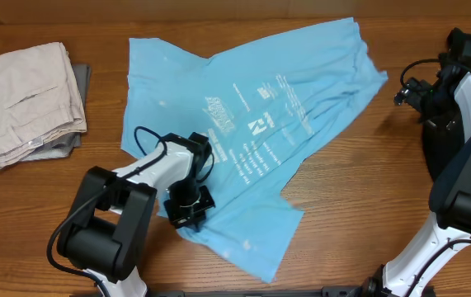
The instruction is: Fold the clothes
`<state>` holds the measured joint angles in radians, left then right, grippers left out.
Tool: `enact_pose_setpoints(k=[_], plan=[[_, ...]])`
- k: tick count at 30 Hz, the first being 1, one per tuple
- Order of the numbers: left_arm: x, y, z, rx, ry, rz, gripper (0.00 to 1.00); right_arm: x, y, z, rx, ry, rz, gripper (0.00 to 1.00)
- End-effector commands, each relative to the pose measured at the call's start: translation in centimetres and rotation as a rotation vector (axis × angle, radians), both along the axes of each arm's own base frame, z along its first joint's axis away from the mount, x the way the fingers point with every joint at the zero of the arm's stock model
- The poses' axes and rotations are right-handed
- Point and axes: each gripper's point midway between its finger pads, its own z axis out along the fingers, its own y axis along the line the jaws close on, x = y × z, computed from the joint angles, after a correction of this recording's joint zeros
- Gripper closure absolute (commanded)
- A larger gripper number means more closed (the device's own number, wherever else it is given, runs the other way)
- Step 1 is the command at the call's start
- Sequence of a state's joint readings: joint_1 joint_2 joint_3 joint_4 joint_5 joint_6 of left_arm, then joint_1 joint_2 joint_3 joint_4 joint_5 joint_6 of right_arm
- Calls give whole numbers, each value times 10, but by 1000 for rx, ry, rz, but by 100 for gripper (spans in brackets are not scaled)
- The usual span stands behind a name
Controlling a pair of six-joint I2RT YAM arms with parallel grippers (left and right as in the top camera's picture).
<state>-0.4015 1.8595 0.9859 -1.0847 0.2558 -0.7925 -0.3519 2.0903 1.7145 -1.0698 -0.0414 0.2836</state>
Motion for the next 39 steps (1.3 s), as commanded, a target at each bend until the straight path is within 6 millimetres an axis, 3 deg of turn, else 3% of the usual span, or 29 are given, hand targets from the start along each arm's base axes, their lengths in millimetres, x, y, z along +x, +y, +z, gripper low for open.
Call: enact_pose_setpoints(k=[1,6,10,14,20,24,27,30,31,33,35,36,39], plan=[[7,36,-13,149,-39,-68,96,4,-1,9,-13,-24,4,0],[13,35,-12,141,-57,-68,96,4,-1,9,-13,-25,4,0],[27,30,5,122,-108,-64,96,4,-1,9,-13,-24,4,0],[61,17,49,63,-265,-70,96,4,-1,9,-13,-24,4,0],[114,-2,135,-45,-576,-86,96,4,-1,9,-13,-24,4,0],[137,-2,164,-39,-732,-77,93,4,-1,9,-13,-24,4,0],[149,1,168,-17,-785,-73,78,6,-1,10,-12,-33,-1,0],[157,4,171,13,-824,-70,77,18,-5,13,-25,-84,-1,0],[160,5,172,17,-837,-69,71,21,-6,14,-29,-96,-1,0],[166,7,174,34,-862,-66,46,24,3,15,19,-116,12,0],[169,9,175,46,-880,-64,7,26,29,18,163,-142,43,0],[170,9,176,48,-884,-63,0,26,43,21,246,-152,59,0],[171,9,176,47,-886,-62,0,32,58,28,337,-191,62,0]])
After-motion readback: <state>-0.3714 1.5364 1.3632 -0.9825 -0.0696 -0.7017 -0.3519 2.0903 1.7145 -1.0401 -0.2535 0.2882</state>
